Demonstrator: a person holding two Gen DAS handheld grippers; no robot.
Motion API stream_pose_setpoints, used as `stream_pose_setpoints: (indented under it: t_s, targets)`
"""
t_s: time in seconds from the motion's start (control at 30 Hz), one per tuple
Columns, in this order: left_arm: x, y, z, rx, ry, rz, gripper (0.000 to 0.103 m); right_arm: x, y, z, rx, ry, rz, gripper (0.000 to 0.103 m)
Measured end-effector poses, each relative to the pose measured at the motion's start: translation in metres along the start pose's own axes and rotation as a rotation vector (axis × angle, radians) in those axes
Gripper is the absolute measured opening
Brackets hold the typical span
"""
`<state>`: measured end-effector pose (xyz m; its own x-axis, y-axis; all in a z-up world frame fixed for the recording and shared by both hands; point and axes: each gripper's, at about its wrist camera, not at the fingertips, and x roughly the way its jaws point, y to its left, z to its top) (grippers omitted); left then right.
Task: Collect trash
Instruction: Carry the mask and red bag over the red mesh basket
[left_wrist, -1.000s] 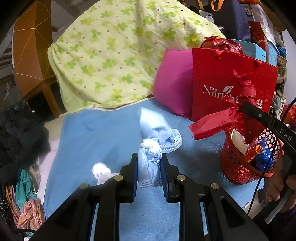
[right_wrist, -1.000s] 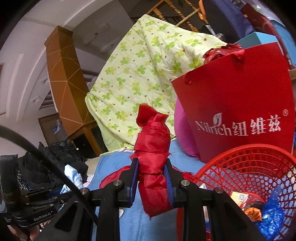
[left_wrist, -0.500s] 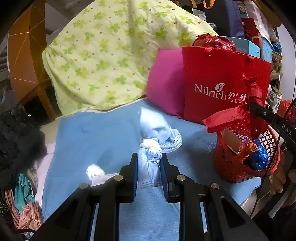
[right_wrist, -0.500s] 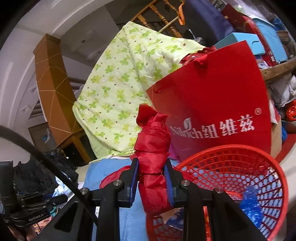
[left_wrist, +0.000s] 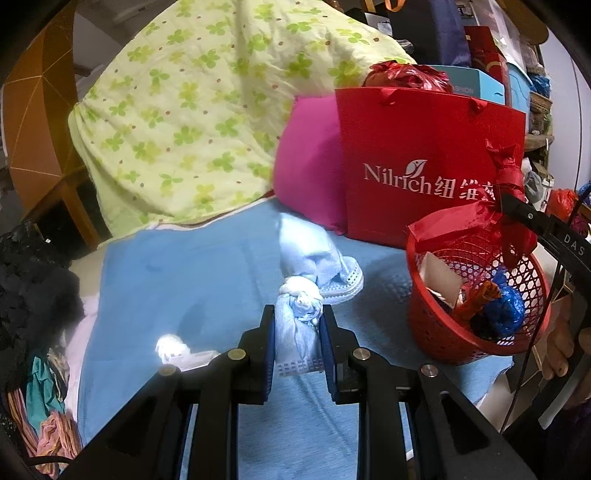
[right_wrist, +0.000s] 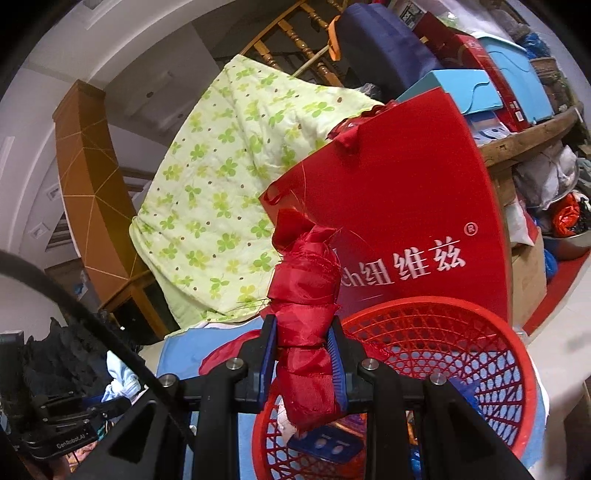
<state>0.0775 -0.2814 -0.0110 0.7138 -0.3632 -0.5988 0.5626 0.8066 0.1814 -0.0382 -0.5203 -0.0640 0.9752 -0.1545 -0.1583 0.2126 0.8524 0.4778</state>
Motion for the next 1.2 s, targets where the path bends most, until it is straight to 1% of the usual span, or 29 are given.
stream_pose_setpoints:
  t_s: [0.5, 0.67, 0.83, 1.07, 1.2]
  targets:
    - [0.004, -0.024, 0.006, 0.035, -0.001, -0.043, 0.024, -0.011, -0.017, 0.008, 0.043, -0.032, -0.021, 0.028]
    - [0.006, -0.031, 0.011, 0.034, 0.002, -0.069, 0.024, -0.017, -0.019, 0.008, 0.054, -0.047, -0.030, 0.028]
    - [0.004, -0.044, 0.018, 0.050, -0.025, -0.114, 0.024, -0.021, -0.022, 0.009, 0.064, -0.059, -0.037, 0.028]
    - [0.004, -0.067, 0.024, 0.083, -0.058, -0.212, 0.024, -0.025, -0.026, 0.009, 0.084, -0.064, -0.047, 0.028]
    - [0.007, -0.082, 0.026, 0.095, -0.056, -0.274, 0.024, -0.028, -0.033, 0.010, 0.117, -0.066, -0.050, 0.030]
